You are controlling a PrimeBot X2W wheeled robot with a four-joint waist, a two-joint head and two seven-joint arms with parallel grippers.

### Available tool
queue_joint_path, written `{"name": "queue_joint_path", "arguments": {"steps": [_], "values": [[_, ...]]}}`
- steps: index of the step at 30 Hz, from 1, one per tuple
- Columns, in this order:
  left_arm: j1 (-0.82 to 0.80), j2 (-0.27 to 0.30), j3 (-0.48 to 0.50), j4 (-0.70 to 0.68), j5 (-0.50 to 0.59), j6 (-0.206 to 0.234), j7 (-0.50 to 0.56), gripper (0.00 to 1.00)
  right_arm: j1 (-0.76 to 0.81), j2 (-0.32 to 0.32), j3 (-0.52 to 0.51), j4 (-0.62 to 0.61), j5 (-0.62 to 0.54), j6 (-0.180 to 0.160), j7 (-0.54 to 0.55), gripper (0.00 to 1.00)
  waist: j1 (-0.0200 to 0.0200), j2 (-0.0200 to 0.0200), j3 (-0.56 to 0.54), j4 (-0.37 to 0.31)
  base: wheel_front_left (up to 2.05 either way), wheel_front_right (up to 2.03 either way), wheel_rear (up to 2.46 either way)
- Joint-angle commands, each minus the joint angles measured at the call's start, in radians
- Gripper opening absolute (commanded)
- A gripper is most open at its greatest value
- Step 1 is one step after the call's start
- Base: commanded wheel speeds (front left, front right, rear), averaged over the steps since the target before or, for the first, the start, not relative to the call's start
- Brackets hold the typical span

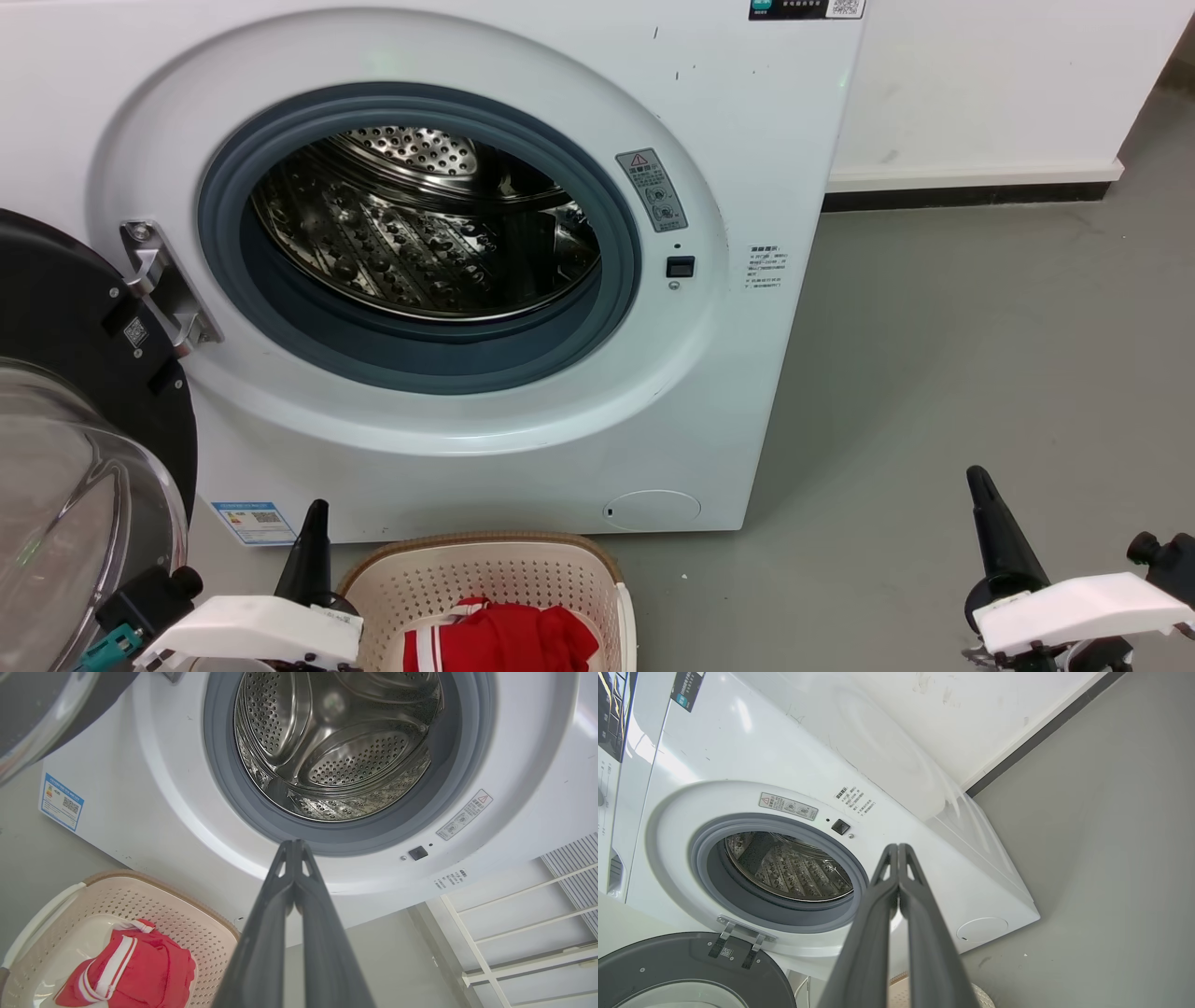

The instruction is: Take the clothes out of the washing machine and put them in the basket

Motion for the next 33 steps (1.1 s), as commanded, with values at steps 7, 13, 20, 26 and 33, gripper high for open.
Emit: {"name": "queue_joint_path", "arguments": {"steps": [7,13,20,26,33], "values": [[-0.036,-0.005,0.010,-0.001,-0.101,-0.013,0.019,0.00,-0.036,-0.008,-0.008,0.004,0.106,0.000,0.015,0.00,0.0000,0.0000,0.002,0.003,0.00,0.00,0.00],[-0.044,-0.008,0.015,0.006,-0.172,-0.021,0.032,0.00,-0.044,-0.008,-0.013,0.014,0.179,0.000,0.027,0.00,-0.0001,0.0000,0.003,0.005,0.00,0.00,0.00],[-0.054,-0.010,0.021,0.014,-0.249,-0.028,0.046,0.00,-0.056,-0.009,-0.018,0.024,0.257,0.000,0.039,0.00,-0.0001,0.0000,0.005,0.008,0.00,0.00,0.00],[-0.060,-0.012,0.025,0.021,-0.312,-0.033,0.058,0.00,-0.064,-0.008,-0.022,0.032,0.321,0.000,0.048,0.00,-0.0001,0.0000,0.006,0.010,0.00,0.00,0.00],[-0.070,-0.015,0.030,0.027,-0.380,-0.039,0.071,0.00,-0.074,-0.008,-0.028,0.042,0.391,0.000,0.059,0.00,-0.0001,0.0000,0.008,0.012,0.00,0.00,0.00]]}}
